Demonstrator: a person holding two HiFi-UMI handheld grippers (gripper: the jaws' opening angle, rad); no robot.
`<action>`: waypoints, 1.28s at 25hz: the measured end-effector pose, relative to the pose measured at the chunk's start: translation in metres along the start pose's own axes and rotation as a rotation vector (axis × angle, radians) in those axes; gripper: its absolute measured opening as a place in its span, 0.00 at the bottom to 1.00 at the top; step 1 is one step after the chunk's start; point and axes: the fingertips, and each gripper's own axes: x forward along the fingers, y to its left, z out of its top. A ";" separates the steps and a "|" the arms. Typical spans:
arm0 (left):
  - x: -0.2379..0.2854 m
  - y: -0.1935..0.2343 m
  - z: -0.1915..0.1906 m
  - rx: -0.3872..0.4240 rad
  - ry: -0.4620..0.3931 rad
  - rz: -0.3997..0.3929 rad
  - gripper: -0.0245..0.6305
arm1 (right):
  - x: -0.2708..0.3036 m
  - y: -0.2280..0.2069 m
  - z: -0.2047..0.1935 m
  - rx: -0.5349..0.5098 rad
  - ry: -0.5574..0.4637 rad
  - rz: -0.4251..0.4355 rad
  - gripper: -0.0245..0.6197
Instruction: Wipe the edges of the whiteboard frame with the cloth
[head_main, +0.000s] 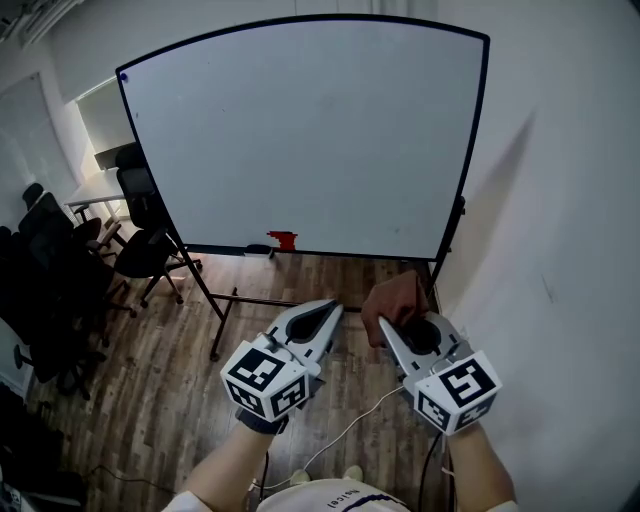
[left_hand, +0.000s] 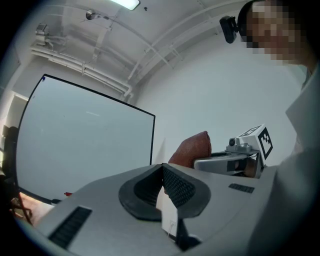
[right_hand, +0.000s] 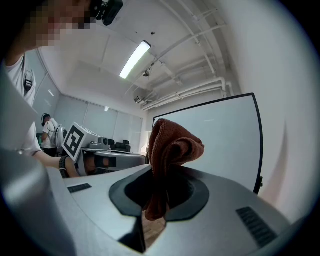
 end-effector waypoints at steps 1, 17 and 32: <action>0.005 -0.001 0.003 0.004 -0.003 0.004 0.05 | -0.002 -0.005 0.002 -0.002 -0.006 0.001 0.12; 0.050 0.000 -0.002 0.018 0.004 0.032 0.05 | 0.005 -0.050 -0.002 0.008 -0.056 0.040 0.12; 0.117 0.103 0.029 0.025 0.008 -0.052 0.05 | 0.112 -0.101 0.034 -0.048 -0.073 -0.008 0.12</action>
